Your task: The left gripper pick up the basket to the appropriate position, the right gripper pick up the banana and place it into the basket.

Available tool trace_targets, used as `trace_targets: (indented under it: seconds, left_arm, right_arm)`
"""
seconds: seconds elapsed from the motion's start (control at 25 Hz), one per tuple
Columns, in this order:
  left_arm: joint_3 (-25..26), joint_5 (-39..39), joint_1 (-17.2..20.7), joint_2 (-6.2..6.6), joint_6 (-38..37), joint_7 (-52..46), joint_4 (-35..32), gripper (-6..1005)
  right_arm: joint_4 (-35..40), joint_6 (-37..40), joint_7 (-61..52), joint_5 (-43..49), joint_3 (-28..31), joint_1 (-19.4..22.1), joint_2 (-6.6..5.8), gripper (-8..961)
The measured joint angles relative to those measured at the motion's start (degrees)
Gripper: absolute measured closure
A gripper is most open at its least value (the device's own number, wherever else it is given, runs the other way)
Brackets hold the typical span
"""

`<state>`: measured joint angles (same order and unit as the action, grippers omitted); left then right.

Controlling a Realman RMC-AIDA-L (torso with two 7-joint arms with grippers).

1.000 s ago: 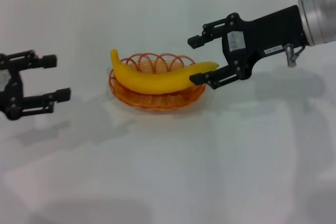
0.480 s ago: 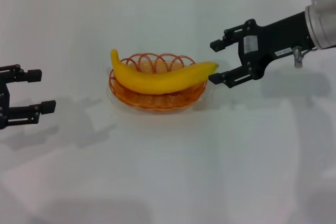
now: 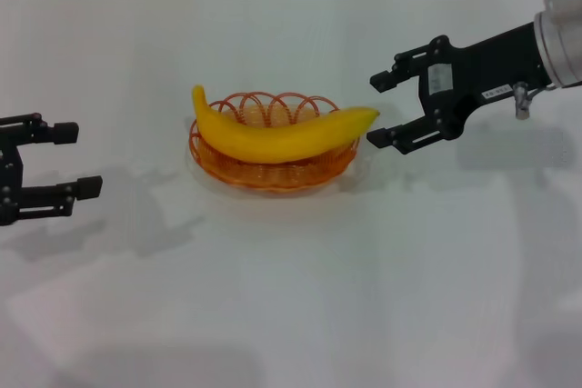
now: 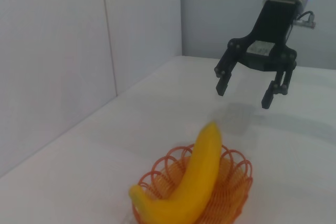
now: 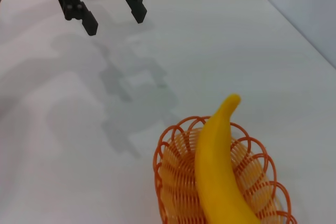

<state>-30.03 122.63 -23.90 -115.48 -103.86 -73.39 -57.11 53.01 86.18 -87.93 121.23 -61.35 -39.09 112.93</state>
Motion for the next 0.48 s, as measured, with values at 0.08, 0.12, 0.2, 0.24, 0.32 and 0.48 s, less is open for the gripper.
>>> trace_targets:
  seconds: [0.08, 0.12, 0.2, 0.24, 0.32, 0.48]
  left_arm:
    - [-0.2, 0.1, -0.1, -0.01, 0.0, 0.0, 0.0, 228]
    - [-0.3, 0.1, -0.1, -0.01, 0.0, 0.0, 0.0, 228]
    - [-0.3, 0.1, -0.1, -0.02, 0.0, 0.0, 0.0, 228]
    - [-0.3, 0.1, -0.1, -0.04, 0.0, 0.0, 0.0, 228]
    - [-0.4, 0.1, -0.1, -0.08, 0.0, -0.1, 0.0, 228]
    - [-0.4, 0.3, -0.2, -0.14, 0.0, -0.2, 0.0, 228]
  right_arm:
    - [0.0, 0.0, 0.0, 0.0, 0.0, 0.0, 0.0, 180]
    - [0.0, 0.0, 0.0, 0.0, 0.0, 0.0, 0.0, 180]
    - [0.0, 0.0, 0.0, 0.1, 0.0, 0.0, 0.0, 181]
    - [0.0, 0.0, 0.0, 0.2, 0.0, 0.0, 0.0, 181]
    - [0.0, 0.0, 0.0, 0.4, 0.0, 0.1, 0.0, 181]
    - [-0.1, -0.2, 0.0, 0.6, 0.0, 0.1, 0.03, 181]
